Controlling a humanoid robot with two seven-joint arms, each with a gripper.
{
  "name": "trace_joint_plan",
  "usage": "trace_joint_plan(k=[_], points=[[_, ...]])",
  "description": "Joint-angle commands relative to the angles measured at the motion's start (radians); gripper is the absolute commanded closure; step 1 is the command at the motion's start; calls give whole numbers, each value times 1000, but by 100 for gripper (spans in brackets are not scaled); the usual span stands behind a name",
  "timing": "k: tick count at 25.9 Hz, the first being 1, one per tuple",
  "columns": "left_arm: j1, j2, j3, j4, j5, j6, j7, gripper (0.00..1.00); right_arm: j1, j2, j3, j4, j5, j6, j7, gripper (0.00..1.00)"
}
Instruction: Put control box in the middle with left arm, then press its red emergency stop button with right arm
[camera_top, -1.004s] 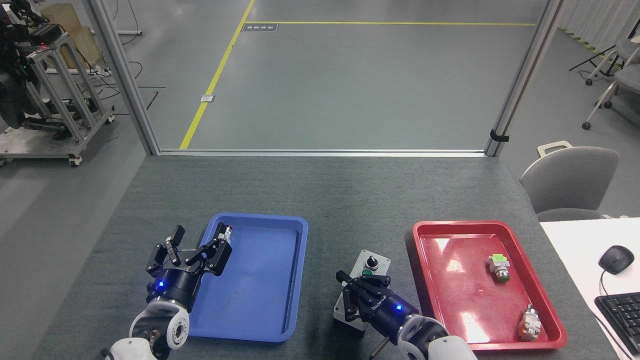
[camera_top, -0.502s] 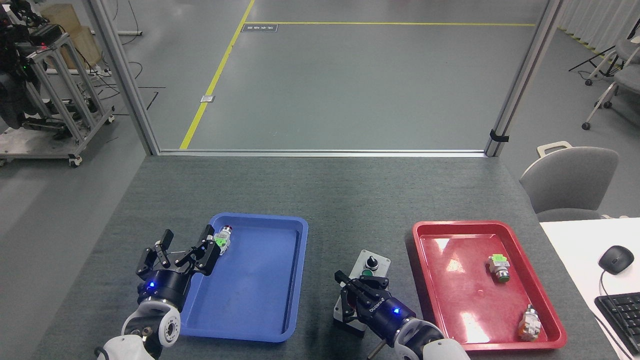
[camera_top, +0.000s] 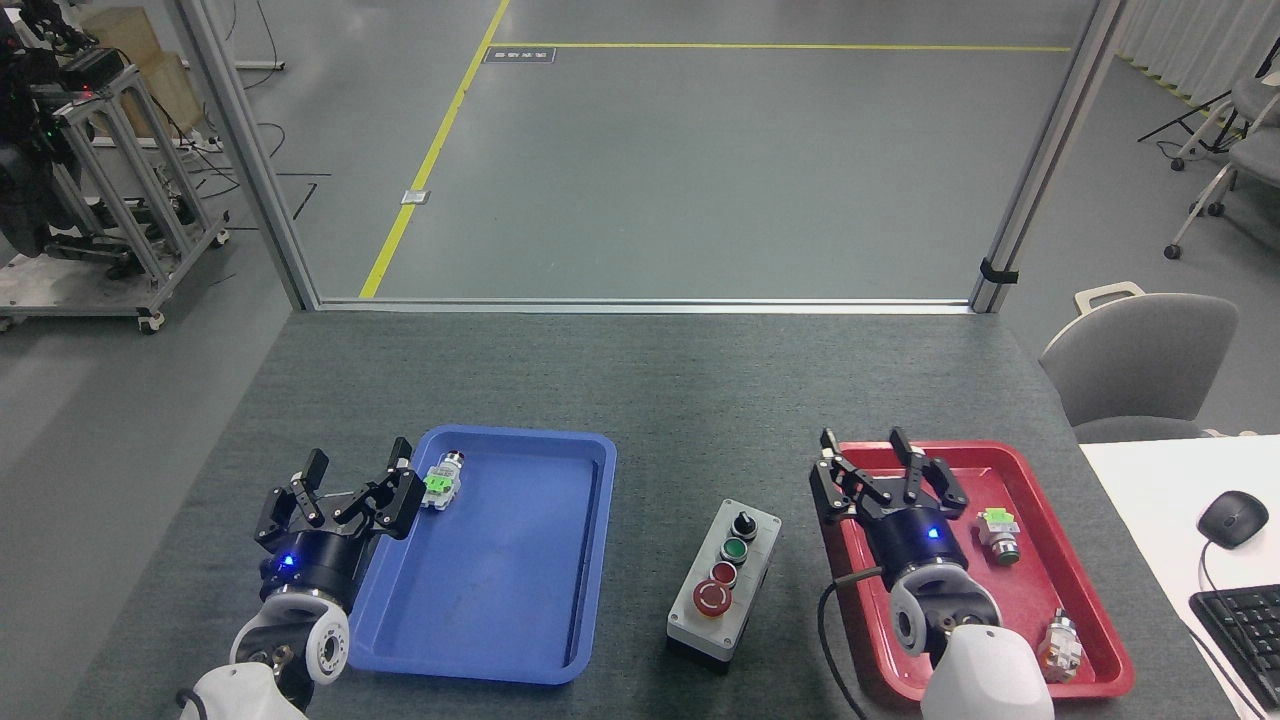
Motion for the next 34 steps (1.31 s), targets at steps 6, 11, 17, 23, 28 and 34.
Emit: trace_joint_plan(k=[6,11,17,23,28,34], points=[[-29,-8,0,-6,-5,1,3,1,62,-8,-89,-62,-1,79,-5,0],[-26,-2,-3,-57,-7,3,-12,1,60,2,-88,-62,1,120,-2,0],[-15,-9,-9,-38,-5,3,-12,1,60,11,-69,-78,-1,132,-2,0],[-31,-5,0,-43,-3,3,-12,1,154,21,-42,-205,-1,129,-2,0],[-34,-2,0,-46,-3,3,-14,1,240,19,-40,-286,-1,129,-2,0],[-31,0,2,-43,1,3,-14,1,229,19,-40,-286,-1,132,0,0]])
